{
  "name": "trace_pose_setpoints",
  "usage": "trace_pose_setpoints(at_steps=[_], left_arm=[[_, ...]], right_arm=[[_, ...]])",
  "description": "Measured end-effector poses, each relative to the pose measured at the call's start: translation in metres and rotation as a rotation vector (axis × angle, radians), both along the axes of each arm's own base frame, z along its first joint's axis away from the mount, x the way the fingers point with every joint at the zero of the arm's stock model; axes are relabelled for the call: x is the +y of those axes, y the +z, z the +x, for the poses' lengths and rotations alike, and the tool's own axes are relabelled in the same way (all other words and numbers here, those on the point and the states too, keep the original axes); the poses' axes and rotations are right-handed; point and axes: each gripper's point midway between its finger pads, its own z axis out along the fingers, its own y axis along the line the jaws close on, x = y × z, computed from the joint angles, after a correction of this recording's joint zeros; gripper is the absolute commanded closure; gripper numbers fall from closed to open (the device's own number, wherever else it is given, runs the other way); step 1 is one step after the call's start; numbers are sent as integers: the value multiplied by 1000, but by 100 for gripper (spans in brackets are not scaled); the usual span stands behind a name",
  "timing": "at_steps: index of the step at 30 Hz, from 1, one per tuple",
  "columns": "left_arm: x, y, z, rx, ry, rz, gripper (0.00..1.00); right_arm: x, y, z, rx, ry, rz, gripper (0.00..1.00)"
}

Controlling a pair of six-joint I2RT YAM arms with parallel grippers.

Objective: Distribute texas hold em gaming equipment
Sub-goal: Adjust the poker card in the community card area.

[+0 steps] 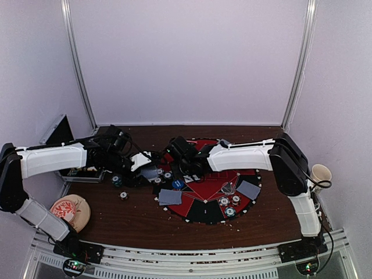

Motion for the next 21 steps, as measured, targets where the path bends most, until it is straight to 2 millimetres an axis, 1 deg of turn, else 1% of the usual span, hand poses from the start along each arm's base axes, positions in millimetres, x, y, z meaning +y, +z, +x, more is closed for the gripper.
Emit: trace_pose_setpoints(at_steps=[3,14,18,21], left_arm=[[0,0,0,0,0,0,46],[0,0,0,0,0,0,46],[0,0,0,0,0,0,46],[0,0,0,0,0,0,46]], right_arm=[[-1,1,-3,1,2,-3,100],[-10,13,-11,3,2,-8,100],[-15,12,-13,3,-8,-25,100],[-26,7,-16,7,-33,-49,100]])
